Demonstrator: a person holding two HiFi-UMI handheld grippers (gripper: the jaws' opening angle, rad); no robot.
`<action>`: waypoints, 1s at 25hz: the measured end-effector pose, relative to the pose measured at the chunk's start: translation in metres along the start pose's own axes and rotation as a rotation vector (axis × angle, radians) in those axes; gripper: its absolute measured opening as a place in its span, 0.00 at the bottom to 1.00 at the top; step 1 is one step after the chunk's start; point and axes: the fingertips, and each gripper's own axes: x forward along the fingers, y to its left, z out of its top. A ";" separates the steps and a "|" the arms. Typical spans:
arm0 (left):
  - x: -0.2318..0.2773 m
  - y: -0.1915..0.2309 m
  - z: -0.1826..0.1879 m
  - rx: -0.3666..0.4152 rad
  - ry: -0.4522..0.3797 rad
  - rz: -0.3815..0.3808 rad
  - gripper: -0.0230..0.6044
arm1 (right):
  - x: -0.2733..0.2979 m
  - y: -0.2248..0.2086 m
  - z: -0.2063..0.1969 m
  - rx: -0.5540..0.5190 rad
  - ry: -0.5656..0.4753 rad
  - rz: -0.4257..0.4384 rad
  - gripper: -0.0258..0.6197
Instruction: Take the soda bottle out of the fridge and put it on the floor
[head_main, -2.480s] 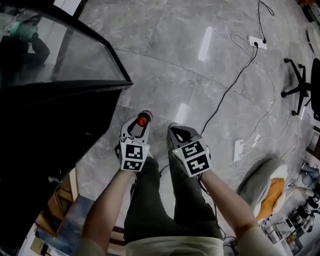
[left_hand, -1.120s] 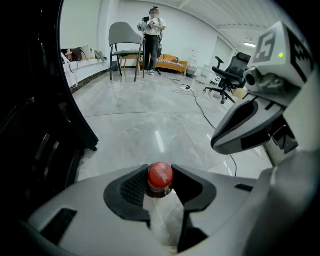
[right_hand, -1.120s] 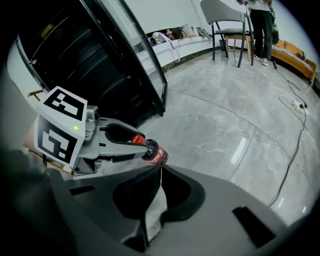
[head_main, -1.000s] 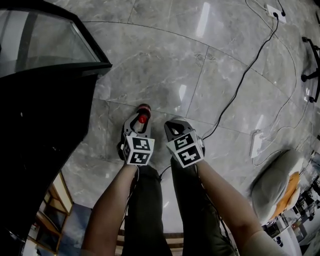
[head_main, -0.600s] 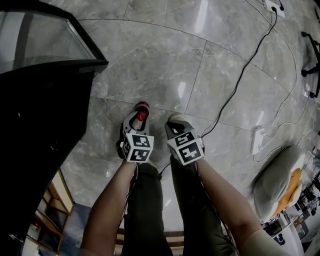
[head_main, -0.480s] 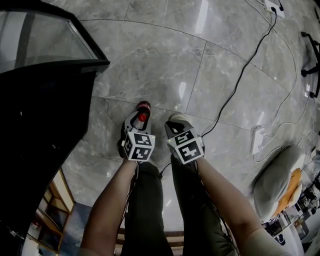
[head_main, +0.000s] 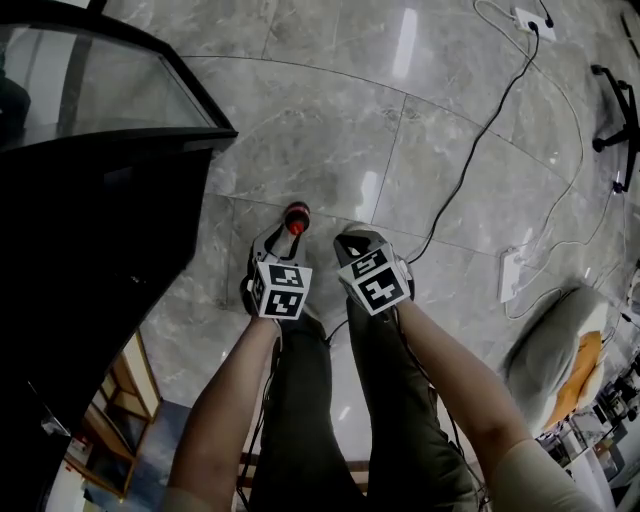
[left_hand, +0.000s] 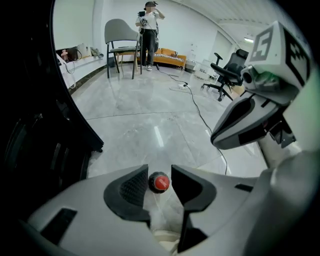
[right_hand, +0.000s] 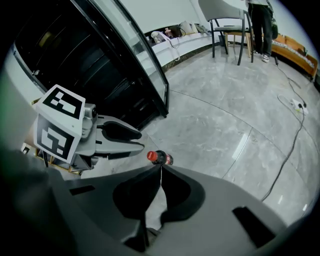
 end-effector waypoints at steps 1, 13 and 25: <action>-0.011 0.001 0.005 -0.007 -0.008 0.003 0.25 | -0.008 0.002 0.003 -0.017 0.004 -0.003 0.04; -0.155 0.009 0.080 -0.003 -0.143 -0.018 0.08 | -0.132 0.037 0.080 -0.106 -0.110 -0.045 0.04; -0.337 0.009 0.185 0.004 -0.378 0.011 0.06 | -0.297 0.111 0.198 -0.127 -0.316 -0.048 0.04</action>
